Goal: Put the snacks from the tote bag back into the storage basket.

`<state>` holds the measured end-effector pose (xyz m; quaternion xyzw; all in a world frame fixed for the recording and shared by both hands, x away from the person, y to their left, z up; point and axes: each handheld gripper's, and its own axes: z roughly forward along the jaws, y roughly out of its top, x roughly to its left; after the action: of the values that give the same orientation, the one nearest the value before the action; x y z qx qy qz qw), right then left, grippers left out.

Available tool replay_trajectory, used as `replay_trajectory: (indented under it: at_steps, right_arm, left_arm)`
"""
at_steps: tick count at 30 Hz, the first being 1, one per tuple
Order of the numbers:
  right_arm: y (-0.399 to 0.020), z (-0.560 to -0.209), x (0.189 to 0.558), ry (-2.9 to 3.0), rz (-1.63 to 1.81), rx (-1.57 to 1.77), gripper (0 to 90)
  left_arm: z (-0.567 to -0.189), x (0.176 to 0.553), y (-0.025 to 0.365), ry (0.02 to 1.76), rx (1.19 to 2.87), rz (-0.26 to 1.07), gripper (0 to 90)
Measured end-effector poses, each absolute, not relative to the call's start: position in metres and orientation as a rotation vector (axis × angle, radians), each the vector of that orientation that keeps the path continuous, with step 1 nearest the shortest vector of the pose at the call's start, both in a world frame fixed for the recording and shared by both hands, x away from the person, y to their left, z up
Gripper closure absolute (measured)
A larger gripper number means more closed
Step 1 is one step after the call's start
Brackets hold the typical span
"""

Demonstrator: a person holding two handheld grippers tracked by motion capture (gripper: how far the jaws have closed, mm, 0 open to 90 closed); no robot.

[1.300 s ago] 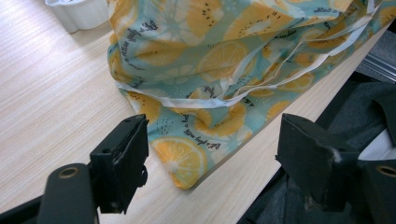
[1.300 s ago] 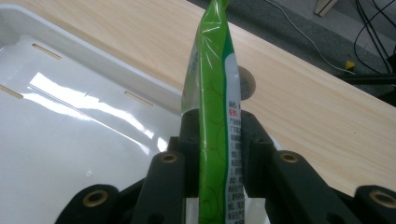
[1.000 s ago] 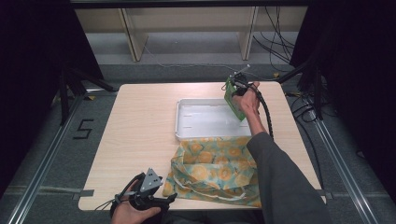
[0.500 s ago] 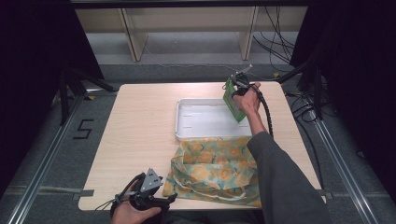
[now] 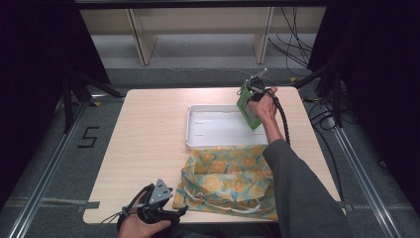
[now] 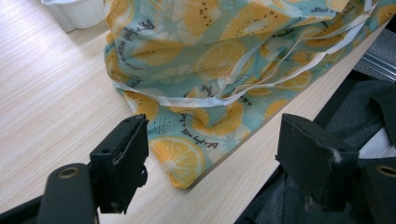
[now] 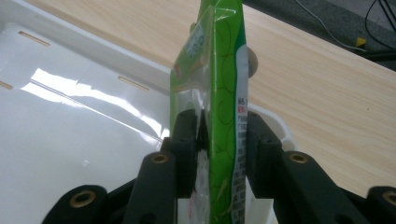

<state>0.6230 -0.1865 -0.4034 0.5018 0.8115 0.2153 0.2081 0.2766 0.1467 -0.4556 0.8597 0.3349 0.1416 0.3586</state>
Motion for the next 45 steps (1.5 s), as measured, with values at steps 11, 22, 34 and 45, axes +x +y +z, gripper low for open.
replay_trajectory:
  at_steps: [11,22,34,45]
  right_arm:
    - [-0.19,-0.403,0.622,2.253,0.636,1.445,73.3]
    - [-0.183,-0.405,0.623,2.253,0.725,1.529,73.7]
    - [-0.182,-0.405,0.623,2.261,0.679,1.504,69.4]
    - [-0.184,-0.404,0.624,2.246,0.622,1.476,66.6]
  left_arm:
    - [-0.457,0.276,0.144,0.893,2.191,0.366,24.4]
    - [-0.456,0.276,0.146,0.87,2.215,0.359,24.4]
    - [-0.456,0.276,0.146,0.867,2.216,0.357,24.4]
    - [-0.455,0.276,0.146,0.852,2.227,0.356,24.4]
